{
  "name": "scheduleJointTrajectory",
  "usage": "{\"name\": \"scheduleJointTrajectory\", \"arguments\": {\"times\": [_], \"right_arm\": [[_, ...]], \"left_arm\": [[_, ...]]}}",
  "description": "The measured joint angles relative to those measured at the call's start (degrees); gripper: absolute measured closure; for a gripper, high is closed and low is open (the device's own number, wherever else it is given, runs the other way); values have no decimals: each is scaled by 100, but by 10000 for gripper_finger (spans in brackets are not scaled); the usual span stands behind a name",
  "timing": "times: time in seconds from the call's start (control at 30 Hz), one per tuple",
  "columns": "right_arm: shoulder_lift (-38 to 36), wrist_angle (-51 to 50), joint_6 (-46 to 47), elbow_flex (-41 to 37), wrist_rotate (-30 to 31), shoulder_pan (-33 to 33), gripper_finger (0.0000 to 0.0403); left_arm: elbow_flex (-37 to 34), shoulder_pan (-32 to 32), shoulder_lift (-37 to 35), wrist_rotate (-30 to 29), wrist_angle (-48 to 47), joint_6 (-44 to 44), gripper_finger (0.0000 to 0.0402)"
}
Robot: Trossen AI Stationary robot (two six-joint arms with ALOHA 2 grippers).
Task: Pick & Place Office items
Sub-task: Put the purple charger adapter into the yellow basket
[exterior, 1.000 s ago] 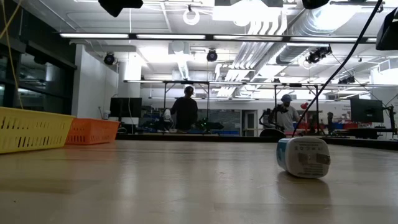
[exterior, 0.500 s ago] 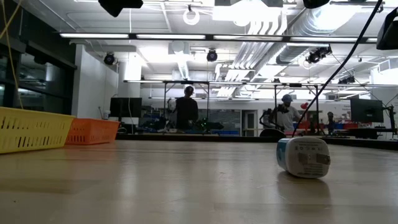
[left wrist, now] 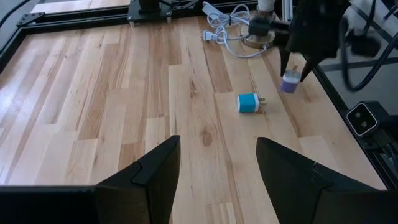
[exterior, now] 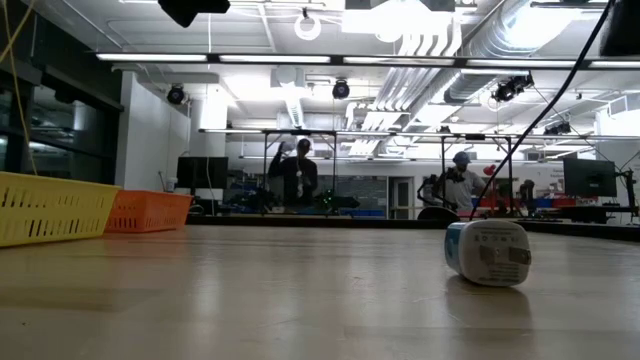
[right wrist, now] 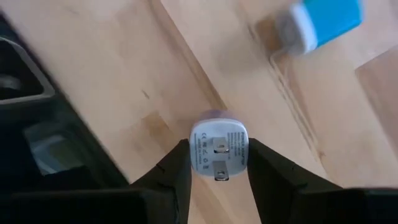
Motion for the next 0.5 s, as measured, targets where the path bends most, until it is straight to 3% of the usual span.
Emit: {"name": "scheduleJointTrajectory", "arguments": {"times": [0.23,0.5], "right_arm": [[-513,-68,-222,0,755,77,285],[-995,282,-1087,0,1896,37,286]], "left_arm": [[0,0,0,-1,0,0,199],[0,0,0,0,2,0,199]]}}
